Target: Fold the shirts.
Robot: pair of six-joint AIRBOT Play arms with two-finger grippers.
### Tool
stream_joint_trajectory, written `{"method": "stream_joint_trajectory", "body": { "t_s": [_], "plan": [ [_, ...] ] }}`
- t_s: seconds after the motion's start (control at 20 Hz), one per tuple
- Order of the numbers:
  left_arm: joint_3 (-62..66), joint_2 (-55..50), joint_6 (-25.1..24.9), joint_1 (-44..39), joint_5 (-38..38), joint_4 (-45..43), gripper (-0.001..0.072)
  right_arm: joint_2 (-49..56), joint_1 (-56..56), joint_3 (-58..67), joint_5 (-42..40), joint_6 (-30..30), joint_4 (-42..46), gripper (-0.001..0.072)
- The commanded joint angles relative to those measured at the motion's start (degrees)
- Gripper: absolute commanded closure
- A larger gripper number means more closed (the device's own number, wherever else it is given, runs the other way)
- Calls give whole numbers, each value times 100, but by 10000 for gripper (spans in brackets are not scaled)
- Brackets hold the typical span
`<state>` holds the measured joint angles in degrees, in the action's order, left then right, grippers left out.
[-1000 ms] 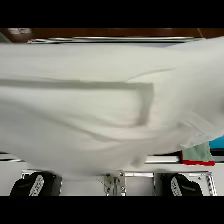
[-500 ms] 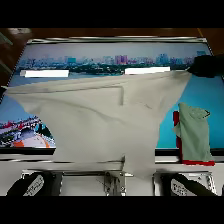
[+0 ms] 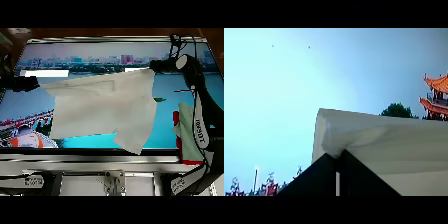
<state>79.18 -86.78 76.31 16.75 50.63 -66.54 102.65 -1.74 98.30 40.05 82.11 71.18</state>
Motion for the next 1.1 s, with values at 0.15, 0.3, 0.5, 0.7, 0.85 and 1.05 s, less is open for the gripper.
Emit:
{"method": "stream_joint_trajectory", "body": {
  "t_s": [0.15,0.3,0.5,0.7,0.85,1.05],
  "plan": [
    [72,-1027,0,-2,-1158,680,669,826,-74,2,-833,46,-214,638],
    [72,-1080,-48,2,-841,680,669,835,-55,2,-387,59,-247,638],
    [87,-1032,-382,2,531,577,669,511,133,2,1416,155,-122,638],
    [85,-1078,96,0,1576,-214,670,678,184,0,3206,562,33,638],
    [85,-1088,459,0,1589,-291,664,925,96,0,3268,874,-46,627],
    [216,-1064,450,15,2000,-229,250,774,142,118,3296,697,-280,91]
  ]
}}
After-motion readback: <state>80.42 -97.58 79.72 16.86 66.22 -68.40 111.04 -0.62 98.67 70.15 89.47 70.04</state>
